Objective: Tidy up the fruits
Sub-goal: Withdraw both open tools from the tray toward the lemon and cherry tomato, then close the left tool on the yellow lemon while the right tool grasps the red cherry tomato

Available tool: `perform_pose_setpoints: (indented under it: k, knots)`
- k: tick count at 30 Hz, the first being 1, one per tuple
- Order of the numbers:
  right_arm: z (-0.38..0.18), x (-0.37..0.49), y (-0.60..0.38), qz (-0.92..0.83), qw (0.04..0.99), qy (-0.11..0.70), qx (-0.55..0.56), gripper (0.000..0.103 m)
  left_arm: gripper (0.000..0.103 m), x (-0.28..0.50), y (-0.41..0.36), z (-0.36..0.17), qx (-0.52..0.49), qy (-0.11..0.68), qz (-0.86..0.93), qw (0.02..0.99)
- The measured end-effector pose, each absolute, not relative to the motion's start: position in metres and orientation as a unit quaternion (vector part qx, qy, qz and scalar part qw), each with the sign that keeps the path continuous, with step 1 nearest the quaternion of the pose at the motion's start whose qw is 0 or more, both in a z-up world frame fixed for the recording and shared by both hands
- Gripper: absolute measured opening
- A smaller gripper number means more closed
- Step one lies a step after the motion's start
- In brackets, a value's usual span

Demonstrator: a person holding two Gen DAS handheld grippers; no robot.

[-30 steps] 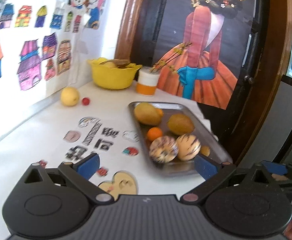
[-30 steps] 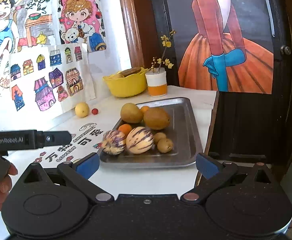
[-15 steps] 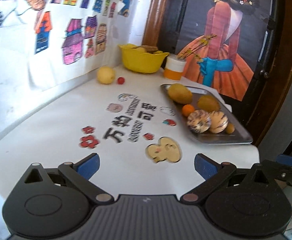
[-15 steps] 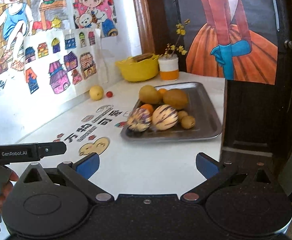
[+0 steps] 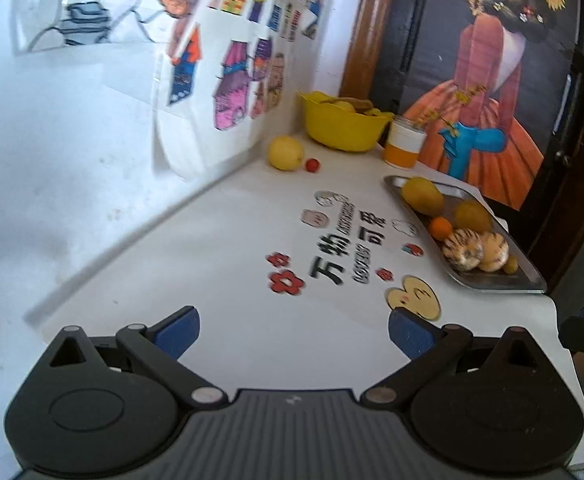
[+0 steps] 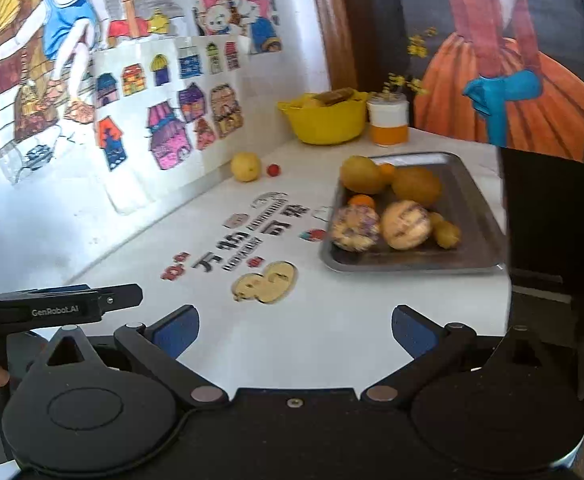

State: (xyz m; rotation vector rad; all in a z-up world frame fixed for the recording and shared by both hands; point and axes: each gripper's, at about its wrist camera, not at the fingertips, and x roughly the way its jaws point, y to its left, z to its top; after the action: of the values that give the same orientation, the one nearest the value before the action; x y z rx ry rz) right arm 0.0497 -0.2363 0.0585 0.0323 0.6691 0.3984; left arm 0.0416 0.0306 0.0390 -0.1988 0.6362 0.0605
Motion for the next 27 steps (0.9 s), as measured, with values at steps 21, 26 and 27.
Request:
perform_pose_setpoints:
  k: [21,26,27]
  knots:
    - [0.169,0.222,-0.156,0.268,0.889,0.369,-0.035,0.102,0.102,0.143,0.05,0.079,-0.123,0.279,0.033,0.952]
    - [0.188,0.284,-0.151,0.302,0.877,0.369,-0.059,0.102,0.102,0.186,0.044,0.083,-0.148,0.273,0.035,0.95]
    - [0.189,0.299,-0.154,0.321,0.873,0.362,-0.066,0.102,0.102,0.195,0.043,0.082,-0.153,0.272,0.039,0.949]
